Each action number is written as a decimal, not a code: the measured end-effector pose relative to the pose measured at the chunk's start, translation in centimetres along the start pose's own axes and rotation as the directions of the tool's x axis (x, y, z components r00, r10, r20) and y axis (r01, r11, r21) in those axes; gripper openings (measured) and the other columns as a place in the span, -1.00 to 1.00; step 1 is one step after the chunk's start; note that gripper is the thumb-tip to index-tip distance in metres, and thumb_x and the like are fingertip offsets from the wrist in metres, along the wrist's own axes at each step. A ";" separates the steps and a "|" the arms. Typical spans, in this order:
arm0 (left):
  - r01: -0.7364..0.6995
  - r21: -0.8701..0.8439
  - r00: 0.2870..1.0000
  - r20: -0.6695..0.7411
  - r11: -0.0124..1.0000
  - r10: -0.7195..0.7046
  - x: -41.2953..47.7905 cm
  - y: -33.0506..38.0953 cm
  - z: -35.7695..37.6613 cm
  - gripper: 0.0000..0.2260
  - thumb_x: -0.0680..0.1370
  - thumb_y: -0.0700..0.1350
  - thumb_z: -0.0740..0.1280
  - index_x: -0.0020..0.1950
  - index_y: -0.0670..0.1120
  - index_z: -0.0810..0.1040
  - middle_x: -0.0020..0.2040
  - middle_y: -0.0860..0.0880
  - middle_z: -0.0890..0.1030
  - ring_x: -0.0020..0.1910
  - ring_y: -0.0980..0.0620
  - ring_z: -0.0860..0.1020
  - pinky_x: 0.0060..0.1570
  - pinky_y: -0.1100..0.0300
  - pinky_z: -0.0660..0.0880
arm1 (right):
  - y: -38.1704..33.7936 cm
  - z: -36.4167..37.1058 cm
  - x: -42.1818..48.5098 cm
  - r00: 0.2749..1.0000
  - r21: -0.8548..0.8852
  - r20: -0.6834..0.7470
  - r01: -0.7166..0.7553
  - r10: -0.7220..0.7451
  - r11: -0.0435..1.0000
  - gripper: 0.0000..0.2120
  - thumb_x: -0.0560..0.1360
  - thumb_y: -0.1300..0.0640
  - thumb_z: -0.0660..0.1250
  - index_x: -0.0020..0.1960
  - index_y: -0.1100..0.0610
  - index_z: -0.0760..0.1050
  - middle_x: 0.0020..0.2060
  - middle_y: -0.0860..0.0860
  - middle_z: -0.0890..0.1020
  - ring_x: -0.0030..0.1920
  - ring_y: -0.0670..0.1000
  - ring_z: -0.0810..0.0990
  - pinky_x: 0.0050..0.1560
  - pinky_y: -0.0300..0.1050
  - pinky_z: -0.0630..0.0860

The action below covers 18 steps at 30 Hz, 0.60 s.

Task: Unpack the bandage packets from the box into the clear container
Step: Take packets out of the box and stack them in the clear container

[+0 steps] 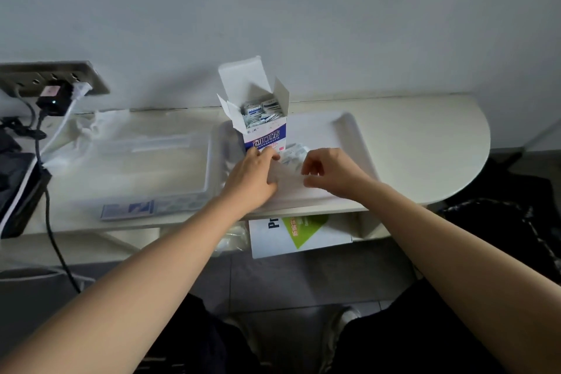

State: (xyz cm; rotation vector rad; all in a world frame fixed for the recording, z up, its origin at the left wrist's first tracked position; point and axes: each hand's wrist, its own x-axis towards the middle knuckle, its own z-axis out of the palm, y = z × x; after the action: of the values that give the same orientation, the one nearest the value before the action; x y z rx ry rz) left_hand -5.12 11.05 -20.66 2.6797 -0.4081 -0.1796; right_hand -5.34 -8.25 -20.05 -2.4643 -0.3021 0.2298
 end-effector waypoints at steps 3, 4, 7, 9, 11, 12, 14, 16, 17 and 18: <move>0.135 -0.212 0.991 0.011 0.968 -0.136 0.0 0.0 -0.2 -0.71 0.55 -0.18 0.20 0.27 -0.04 0.42 0.13 -0.08 0.53 -0.03 -0.09 0.56 -0.06 0.08 0.51 | 0.1 -0.1 -0.4 0.989 -0.037 -0.091 0.112 -0.115 0.993 -0.82 0.33 0.30 0.46 -0.28 0.05 0.53 -0.35 -0.13 0.47 -0.35 -0.14 0.43 -0.26 -0.22 0.39; 0.233 -0.376 0.972 0.055 0.897 -0.230 0.0 0.1 -0.4 -0.76 0.58 -0.17 0.12 0.22 -0.05 0.44 0.06 -0.09 0.58 -0.13 -0.10 0.57 -0.16 0.09 0.52 | 0.1 -0.1 -0.5 0.981 -0.045 -0.127 0.143 -0.148 0.989 -0.83 0.33 0.31 0.46 -0.29 0.08 0.53 -0.34 -0.12 0.46 -0.35 -0.13 0.43 -0.27 -0.18 0.41; 0.371 -0.617 0.928 0.217 0.695 -0.303 -0.3 0.5 -1.0 -0.72 0.60 0.00 0.10 -0.02 -0.10 0.55 -0.16 -0.10 0.64 -0.32 -0.08 0.56 -0.37 0.16 0.45 | 0.2 0.1 -0.8 0.955 -0.076 -0.184 0.223 -0.233 0.972 -0.86 0.33 0.31 0.46 -0.30 0.14 0.55 -0.28 -0.06 0.47 -0.33 -0.14 0.43 -0.26 -0.13 0.47; 0.383 -0.609 0.922 0.295 0.695 -0.250 -0.5 1.0 -1.3 -0.66 0.58 0.11 0.18 -0.12 -0.10 0.58 -0.21 -0.07 0.64 -0.31 -0.06 0.57 -0.36 0.20 0.45 | 0.1 0.2 -0.9 0.933 -0.093 -0.202 0.283 -0.297 0.955 -0.85 0.33 0.31 0.48 -0.30 0.15 0.55 -0.22 0.00 0.49 -0.27 -0.09 0.46 -0.20 -0.13 0.50; 0.392 -0.613 0.908 0.378 0.686 -0.181 -0.6 1.7 -1.2 -0.75 0.55 0.05 0.31 -0.14 -0.12 0.58 -0.24 -0.09 0.62 -0.33 -0.01 0.55 -0.38 0.26 0.44 | 0.0 0.3 -0.9 0.912 -0.093 -0.237 0.321 -0.334 0.943 -0.85 0.32 0.30 0.50 -0.30 0.15 0.55 -0.17 0.03 0.49 -0.19 -0.01 0.49 -0.13 -0.13 0.50; 0.392 -0.618 0.903 0.400 0.682 -0.157 -0.6 1.9 -1.1 -0.81 0.52 -0.01 0.38 -0.13 -0.14 0.59 -0.25 -0.08 0.61 -0.32 0.01 0.55 -0.37 0.27 0.45 | 0.0 0.3 -0.8 0.905 -0.087 -0.262 0.325 -0.336 0.942 -0.86 0.32 0.30 0.50 -0.29 0.14 0.56 -0.15 0.03 0.48 -0.16 0.00 0.50 -0.10 -0.16 0.48; 0.393 -0.648 0.908 0.387 0.653 -0.162 -0.4 1.9 -1.0 -0.87 0.48 -0.10 0.45 -0.08 -0.15 0.61 -0.22 -0.04 0.62 -0.20 0.01 0.58 -0.22 0.22 0.51 | 0.2 0.2 -0.9 0.904 -0.065 -0.309 0.289 -0.294 0.955 -0.88 0.33 0.29 0.48 -0.22 0.12 0.60 -0.09 0.01 0.46 -0.08 -0.03 0.48 -0.07 -0.28 0.39; 0.370 -0.662 0.923 0.341 0.652 -0.177 -0.3 1.6 -1.0 -0.86 0.46 -0.14 0.47 -0.04 -0.16 0.62 -0.12 -0.06 0.63 -0.07 -0.03 0.59 -0.04 0.15 0.53 | 0.4 0.0 -0.8 0.920 0.018 -0.337 0.218 -0.200 0.976 -0.78 0.38 0.33 0.40 -0.04 0.08 0.60 0.00 0.02 0.48 -0.02 -0.06 0.48 -0.06 -0.42 0.34; 0.344 -0.640 0.933 0.317 0.687 -0.172 -0.2 1.3 -1.0 -0.84 0.45 -0.15 0.47 -0.02 -0.16 0.62 -0.06 -0.09 0.64 -0.02 -0.07 0.59 0.05 0.10 0.53 | 0.4 -0.2 -0.9 0.943 0.130 -0.315 0.159 -0.111 0.979 -0.71 0.42 0.35 0.33 0.07 0.06 0.56 0.05 0.02 0.49 -0.01 -0.06 0.50 -0.07 -0.43 0.36; 0.313 -0.608 0.942 0.295 0.730 -0.158 -0.1 1.1 -1.0 -0.82 0.45 -0.14 0.48 0.00 -0.17 0.62 -0.01 -0.12 0.64 0.02 -0.10 0.60 0.12 0.04 0.53 | 0.2 -0.5 -1.0 0.966 0.277 -0.258 0.082 -0.007 0.957 -0.67 0.47 0.34 0.27 0.16 0.05 0.51 0.10 0.02 0.51 0.01 -0.05 0.52 -0.07 -0.41 0.38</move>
State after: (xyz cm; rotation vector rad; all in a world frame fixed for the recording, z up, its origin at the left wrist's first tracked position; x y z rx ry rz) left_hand -5.34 10.50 -19.28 2.0022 -0.0336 -0.5921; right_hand -6.13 -8.96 -19.74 -2.1659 -0.1976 -0.0620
